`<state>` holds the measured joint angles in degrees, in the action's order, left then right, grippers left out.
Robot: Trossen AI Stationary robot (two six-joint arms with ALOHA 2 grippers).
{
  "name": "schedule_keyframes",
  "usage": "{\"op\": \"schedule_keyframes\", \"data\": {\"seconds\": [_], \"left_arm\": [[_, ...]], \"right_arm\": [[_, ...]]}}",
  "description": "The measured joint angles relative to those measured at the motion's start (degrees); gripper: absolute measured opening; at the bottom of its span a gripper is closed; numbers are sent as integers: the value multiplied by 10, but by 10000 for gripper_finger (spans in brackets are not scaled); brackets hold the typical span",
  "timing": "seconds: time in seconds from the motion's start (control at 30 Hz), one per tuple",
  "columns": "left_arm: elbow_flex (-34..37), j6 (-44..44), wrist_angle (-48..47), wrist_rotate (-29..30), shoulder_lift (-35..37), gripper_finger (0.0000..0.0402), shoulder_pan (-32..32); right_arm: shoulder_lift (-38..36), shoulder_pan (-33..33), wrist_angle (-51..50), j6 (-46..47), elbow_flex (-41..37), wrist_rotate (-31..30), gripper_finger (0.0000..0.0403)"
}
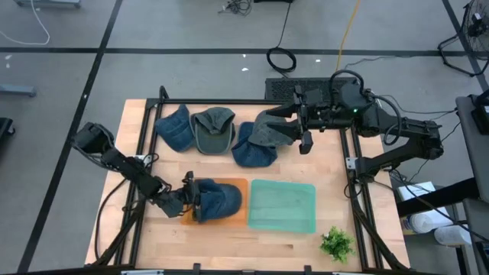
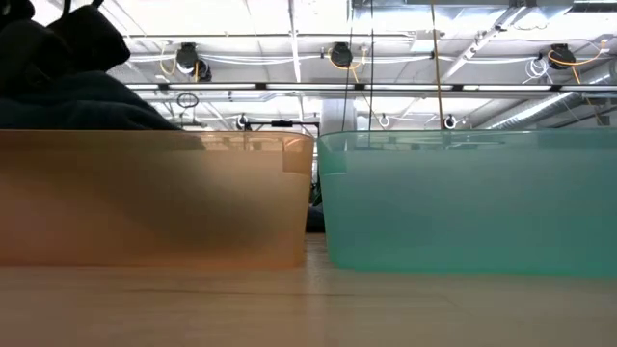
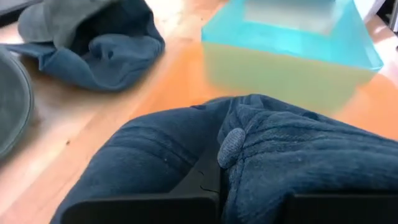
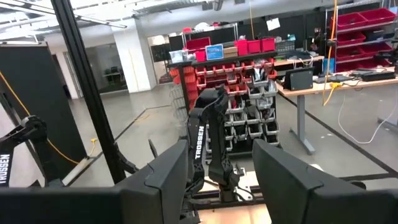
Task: Pick & Place hat
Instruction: Put the right blue cap into the orange bin
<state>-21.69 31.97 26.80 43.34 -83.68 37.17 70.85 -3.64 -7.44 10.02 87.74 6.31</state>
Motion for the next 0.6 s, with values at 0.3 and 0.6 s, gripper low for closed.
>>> {"op": "schedule_keyframes", "data": {"seconds": [0.3, 0.6], "left_arm": [[0, 32, -22, -48, 0, 6, 0], [0, 87, -14, -46, 0, 101, 0]], "right_arm": [[0, 0, 24, 1, 0, 33, 171], [0, 0, 29, 14, 0, 45, 171]]}}
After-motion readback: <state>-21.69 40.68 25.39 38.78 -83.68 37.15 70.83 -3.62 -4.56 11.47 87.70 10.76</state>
